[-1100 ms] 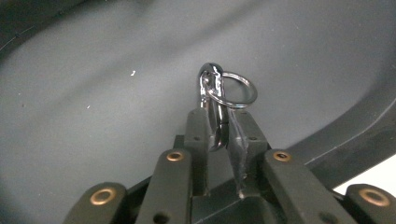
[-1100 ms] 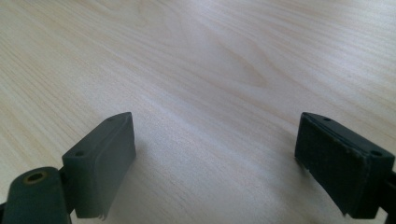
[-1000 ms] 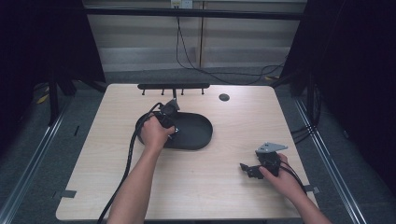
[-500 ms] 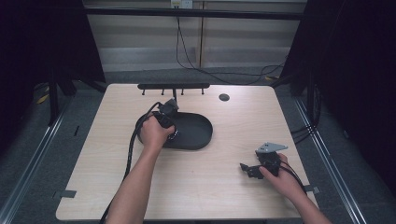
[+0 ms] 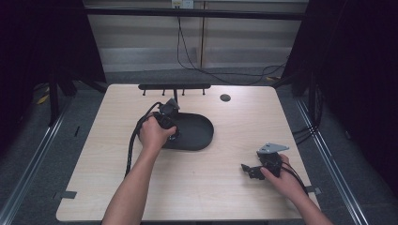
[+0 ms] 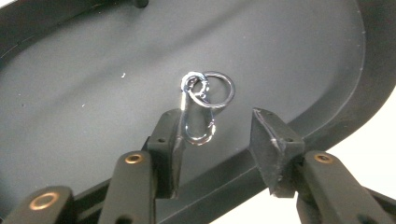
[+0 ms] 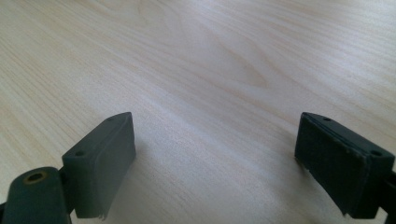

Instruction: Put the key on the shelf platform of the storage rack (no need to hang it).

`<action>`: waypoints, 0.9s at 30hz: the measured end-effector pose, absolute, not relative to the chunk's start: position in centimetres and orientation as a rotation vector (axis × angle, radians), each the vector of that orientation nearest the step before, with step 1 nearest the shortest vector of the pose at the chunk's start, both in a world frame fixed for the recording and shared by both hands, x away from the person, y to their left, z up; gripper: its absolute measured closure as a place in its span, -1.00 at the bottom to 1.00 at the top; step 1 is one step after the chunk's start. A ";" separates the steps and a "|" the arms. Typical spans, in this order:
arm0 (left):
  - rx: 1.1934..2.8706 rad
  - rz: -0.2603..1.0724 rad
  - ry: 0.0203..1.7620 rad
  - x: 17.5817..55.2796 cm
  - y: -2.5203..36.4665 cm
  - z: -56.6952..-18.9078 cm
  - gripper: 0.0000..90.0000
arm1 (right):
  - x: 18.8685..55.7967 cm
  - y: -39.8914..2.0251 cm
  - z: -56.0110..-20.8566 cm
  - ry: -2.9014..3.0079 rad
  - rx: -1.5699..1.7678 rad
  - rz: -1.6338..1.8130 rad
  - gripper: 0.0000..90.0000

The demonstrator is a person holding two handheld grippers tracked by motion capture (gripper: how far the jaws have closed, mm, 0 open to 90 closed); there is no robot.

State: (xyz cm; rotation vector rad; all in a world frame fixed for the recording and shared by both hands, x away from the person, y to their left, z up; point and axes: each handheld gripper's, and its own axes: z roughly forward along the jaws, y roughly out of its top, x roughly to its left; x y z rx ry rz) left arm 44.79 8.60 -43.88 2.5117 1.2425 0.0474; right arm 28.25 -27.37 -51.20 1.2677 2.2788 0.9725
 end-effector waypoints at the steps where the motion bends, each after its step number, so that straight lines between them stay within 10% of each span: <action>1: 2.508 0.047 1.237 44.8 8.7 -43.8 0.13 | 28.2 -27.4 -51.2 2.279 1.267 0.972 -0.74; 27: 2.456 0.047 1.186 43.3 9.7 -41.4 -0.47 | 28.2 -27.4 -51.2 2.276 1.264 0.973 -0.74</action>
